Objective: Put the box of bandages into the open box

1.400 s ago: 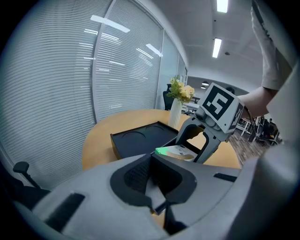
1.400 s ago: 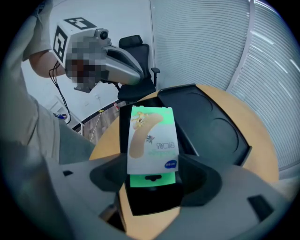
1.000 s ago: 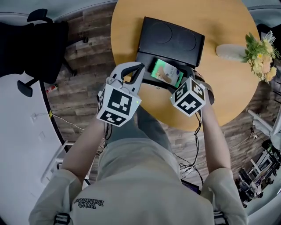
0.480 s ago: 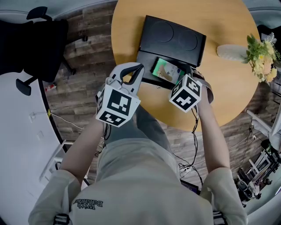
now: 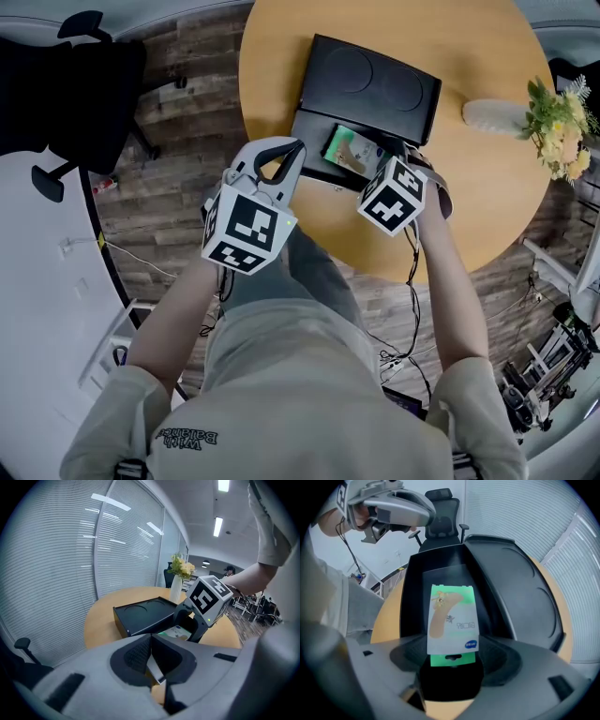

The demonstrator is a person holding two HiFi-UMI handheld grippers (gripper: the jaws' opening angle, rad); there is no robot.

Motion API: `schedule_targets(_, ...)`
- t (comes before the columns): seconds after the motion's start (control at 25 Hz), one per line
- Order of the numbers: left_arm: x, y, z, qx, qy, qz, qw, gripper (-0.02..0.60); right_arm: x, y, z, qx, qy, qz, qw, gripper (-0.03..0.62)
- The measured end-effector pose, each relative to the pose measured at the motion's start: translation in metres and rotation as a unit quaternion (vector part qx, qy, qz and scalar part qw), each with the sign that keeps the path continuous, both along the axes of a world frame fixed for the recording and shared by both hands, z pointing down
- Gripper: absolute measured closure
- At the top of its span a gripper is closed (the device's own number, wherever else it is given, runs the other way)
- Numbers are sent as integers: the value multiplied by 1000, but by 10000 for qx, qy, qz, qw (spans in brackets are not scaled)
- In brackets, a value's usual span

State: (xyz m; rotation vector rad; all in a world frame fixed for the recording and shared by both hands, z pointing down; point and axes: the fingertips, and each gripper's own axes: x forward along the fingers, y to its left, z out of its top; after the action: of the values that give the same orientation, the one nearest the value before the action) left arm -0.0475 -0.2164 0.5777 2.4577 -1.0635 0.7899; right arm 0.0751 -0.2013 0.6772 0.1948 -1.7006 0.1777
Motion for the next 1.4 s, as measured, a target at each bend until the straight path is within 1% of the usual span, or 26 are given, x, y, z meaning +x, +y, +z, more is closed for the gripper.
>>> schedule_targets(0.32, -3, 7, -5, 67, -24, -34, 10000, 560, 1, -2, 3, 223, 118, 15, 9997, 283)
schedule_targets(0.52, -4, 11, -10, 110, -49, -15, 9999, 560, -2, -4, -4, 279, -8, 93, 9996, 283)
schedule_targets(0.72, -2, 15, -23, 231, -48, 5, 9997, 560, -4, -2, -22, 424, -158, 250, 9987, 283)
schedule_targets(0.92, -4, 15, -41, 368, -46, 14, 9993, 558, -12, -3, -56, 692, -569, 595, 9942, 283)
schedule_targets(1.12, -9, 3, -73, 705, -60, -27, 9975, 560, -14, -12, -100, 1026, -907, 884, 9866, 284)
schedule_targets(1.4, -14, -2, -124, 1145, -71, -61, 9934, 559, -10, -24, -168, 1760, -1235, 1105, 9703, 285)
